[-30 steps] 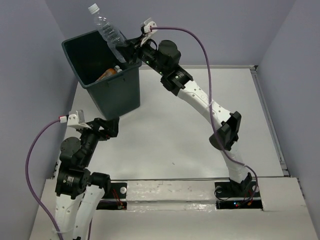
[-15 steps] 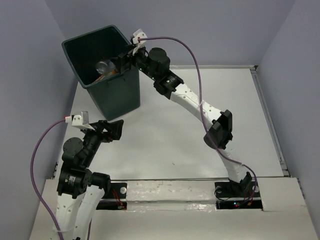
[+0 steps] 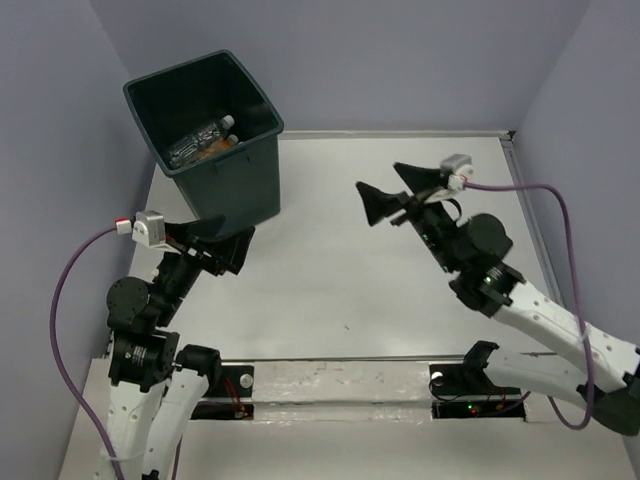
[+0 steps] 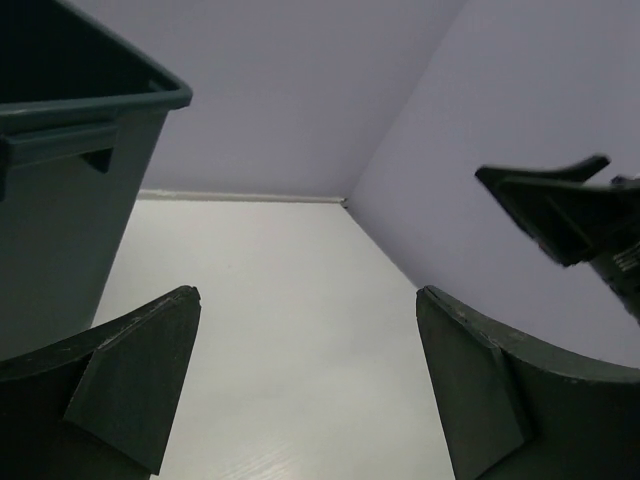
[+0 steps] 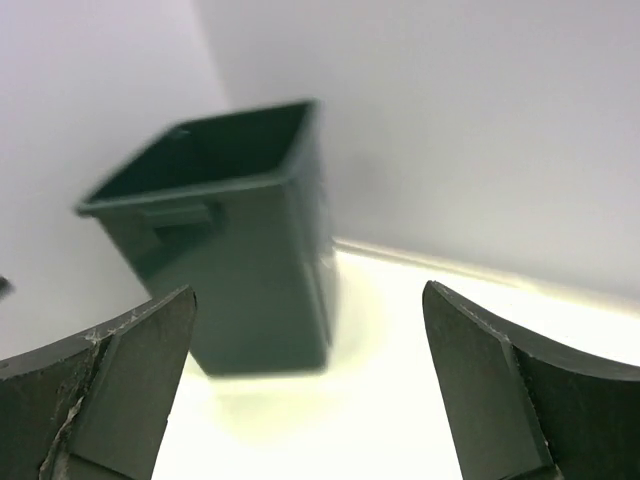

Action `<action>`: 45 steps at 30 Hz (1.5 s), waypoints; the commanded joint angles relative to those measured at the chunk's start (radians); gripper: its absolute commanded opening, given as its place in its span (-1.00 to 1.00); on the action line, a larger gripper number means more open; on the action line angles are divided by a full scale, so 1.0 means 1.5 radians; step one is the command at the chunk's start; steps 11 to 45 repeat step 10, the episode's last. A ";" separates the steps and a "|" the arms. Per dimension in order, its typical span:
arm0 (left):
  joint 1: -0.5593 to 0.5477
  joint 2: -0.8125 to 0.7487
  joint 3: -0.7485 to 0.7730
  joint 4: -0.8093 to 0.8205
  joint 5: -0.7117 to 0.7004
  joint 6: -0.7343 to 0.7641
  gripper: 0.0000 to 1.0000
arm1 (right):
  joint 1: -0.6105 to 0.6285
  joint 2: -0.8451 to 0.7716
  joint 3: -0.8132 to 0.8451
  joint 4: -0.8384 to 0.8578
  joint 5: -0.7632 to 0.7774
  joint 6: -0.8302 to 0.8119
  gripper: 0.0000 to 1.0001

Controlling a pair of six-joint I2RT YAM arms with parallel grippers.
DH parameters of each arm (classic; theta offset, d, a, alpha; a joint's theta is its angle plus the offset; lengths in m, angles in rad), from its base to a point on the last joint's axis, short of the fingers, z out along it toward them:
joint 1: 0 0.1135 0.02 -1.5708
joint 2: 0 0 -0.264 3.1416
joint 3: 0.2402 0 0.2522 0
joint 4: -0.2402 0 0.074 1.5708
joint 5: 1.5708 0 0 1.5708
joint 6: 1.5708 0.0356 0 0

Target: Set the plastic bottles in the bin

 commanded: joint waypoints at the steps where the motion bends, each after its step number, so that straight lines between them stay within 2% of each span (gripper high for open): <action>1: -0.002 0.016 0.020 0.131 0.076 -0.033 0.98 | -0.001 -0.223 -0.162 -0.067 0.233 0.063 1.00; 4: -0.001 0.020 0.015 0.163 0.085 -0.036 0.98 | -0.001 -0.386 -0.224 -0.170 0.210 0.098 0.99; 8: -0.001 0.025 -0.007 0.178 0.082 -0.044 0.98 | -0.001 -0.488 -0.267 -0.194 0.206 0.111 1.00; 45: -0.001 0.035 -0.003 0.168 0.078 -0.050 0.98 | -0.001 -0.493 -0.249 -0.198 0.205 0.103 1.00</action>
